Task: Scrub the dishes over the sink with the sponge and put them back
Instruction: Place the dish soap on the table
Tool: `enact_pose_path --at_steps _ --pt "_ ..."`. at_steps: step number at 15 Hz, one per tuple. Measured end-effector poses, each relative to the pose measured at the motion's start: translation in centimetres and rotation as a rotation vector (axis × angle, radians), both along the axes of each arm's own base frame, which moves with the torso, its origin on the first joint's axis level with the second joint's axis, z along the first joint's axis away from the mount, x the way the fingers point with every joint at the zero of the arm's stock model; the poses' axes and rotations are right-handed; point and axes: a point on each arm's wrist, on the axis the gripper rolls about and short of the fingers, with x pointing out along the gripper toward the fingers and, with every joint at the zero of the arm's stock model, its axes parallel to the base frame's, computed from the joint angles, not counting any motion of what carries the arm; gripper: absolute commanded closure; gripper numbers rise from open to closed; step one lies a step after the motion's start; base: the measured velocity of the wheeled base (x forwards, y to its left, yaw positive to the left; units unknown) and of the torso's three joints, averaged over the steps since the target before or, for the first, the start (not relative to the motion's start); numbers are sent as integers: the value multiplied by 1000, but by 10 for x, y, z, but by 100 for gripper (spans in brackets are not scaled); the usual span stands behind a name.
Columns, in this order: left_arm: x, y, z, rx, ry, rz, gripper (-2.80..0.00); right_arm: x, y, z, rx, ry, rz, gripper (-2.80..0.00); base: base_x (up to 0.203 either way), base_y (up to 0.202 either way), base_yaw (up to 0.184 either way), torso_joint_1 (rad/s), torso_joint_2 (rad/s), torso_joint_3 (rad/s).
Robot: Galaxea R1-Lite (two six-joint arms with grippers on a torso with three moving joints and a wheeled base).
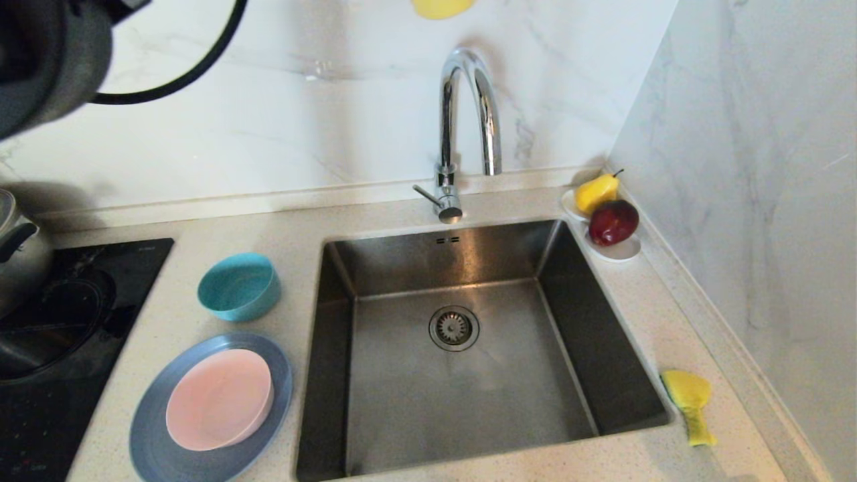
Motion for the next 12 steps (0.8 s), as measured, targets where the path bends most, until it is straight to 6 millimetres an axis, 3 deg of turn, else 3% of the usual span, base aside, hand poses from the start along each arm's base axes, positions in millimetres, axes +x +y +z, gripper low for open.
enact_pose_path --at_steps 6,10,12 --pt "51 104 -3 -24 93 342 0 0 0 0 0 0 0 0 0 0 0 0 0 0" --pt "88 156 -37 -52 198 530 0 0 0 0 0 0 0 0 0 0 0 0 0 0" --pt "104 173 -63 -60 270 593 0 0 0 0 0 0 0 0 0 0 0 0 0 0"
